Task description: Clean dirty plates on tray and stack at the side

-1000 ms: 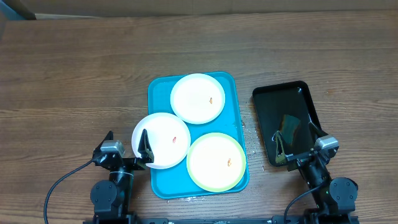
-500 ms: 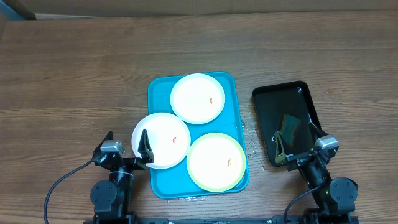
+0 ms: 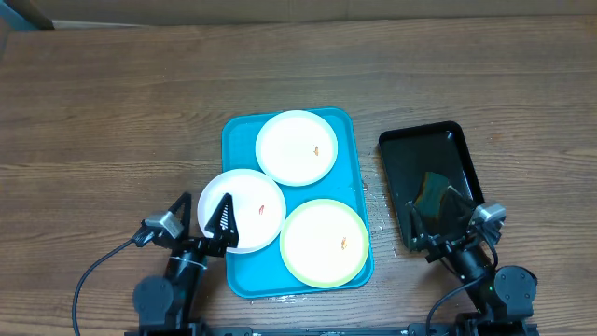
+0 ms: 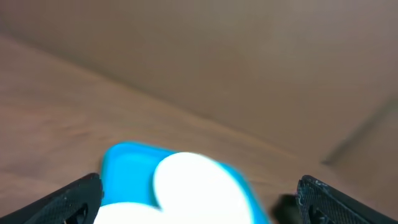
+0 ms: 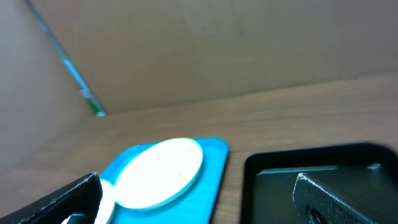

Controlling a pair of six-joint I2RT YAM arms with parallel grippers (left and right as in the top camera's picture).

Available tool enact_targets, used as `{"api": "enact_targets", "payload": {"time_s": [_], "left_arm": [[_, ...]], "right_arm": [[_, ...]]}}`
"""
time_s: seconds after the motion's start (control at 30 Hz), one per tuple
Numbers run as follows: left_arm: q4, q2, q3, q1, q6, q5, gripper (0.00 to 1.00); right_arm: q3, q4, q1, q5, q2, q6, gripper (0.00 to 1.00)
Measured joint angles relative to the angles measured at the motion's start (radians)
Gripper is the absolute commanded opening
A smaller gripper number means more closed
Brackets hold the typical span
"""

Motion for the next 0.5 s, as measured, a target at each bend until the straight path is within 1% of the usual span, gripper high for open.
{"api": "enact_targets", "payload": {"time_s": [0.07, 0.13, 0.2, 0.27, 0.3, 0.37, 0.43, 0.47, 0.5], "left_arm": [[0.022, 0.0, 0.013, 0.0, -0.021, 0.051, 1.0], [0.001, 0.001, 0.053, 0.0, -0.027, 0.089, 1.0], [-0.056, 0.013, 0.13, 0.0, -0.021, 0.119, 1.0], [-0.136, 0.053, 0.234, 0.0, -0.007, 0.148, 1.0], [-0.222, 0.097, 0.318, 0.0, 0.011, 0.169, 1.0], [-0.321, 0.178, 0.434, 0.0, 0.033, 0.201, 1.0], [-0.494, 0.314, 0.596, 0.0, 0.066, 0.246, 1.0], [-0.568, 0.371, 0.659, 0.0, 0.08, 0.264, 1.0], [-0.648, 0.433, 0.724, 0.0, 0.09, 0.282, 1.0]], "right_arm": [[0.03, -0.061, 0.0, -0.027, 0.002, 0.019, 1.0], [0.103, -0.135, 0.0, -0.043, 0.015, 0.033, 1.0], [0.205, -0.212, 0.0, -0.052, 0.046, 0.039, 1.0], [0.343, -0.308, 0.0, -0.061, 0.109, 0.045, 1.0], [0.422, -0.365, 0.0, -0.065, 0.159, 0.049, 1.0], [0.542, -0.452, -0.001, -0.07, 0.255, 0.052, 1.0], [0.676, -0.581, -0.001, -0.072, 0.389, 0.051, 1.0], [0.703, -0.608, -0.001, -0.072, 0.418, 0.053, 1.0], [0.793, -0.703, -0.001, -0.073, 0.522, 0.051, 1.0]]}}
